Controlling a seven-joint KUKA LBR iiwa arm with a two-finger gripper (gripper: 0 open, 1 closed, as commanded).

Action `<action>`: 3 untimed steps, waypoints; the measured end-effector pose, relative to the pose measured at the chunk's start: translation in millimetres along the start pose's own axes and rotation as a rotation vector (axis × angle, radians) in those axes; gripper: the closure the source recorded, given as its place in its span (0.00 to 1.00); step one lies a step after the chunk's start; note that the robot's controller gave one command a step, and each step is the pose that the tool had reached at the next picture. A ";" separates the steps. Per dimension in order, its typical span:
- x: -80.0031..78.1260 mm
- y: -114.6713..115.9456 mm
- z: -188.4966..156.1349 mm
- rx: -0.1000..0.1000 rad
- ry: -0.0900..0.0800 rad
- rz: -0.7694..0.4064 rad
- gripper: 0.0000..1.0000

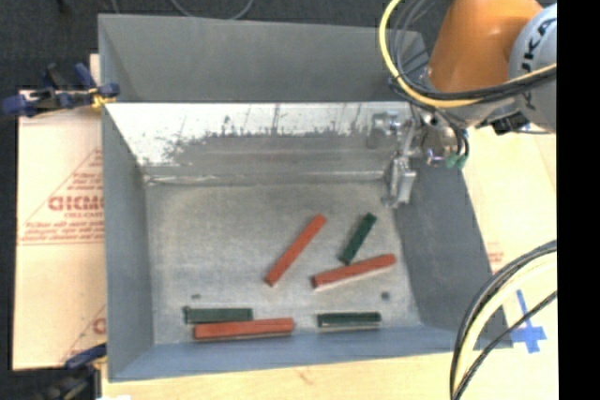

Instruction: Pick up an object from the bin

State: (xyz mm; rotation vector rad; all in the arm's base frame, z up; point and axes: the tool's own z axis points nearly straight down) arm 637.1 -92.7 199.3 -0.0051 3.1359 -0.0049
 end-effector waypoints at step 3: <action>79.3 -10.0 -27.9 0.001 -0.006 -0.115 1.00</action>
Offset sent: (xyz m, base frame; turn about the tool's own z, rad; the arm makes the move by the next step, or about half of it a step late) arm -0.0346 -0.0068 -0.1293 -0.1082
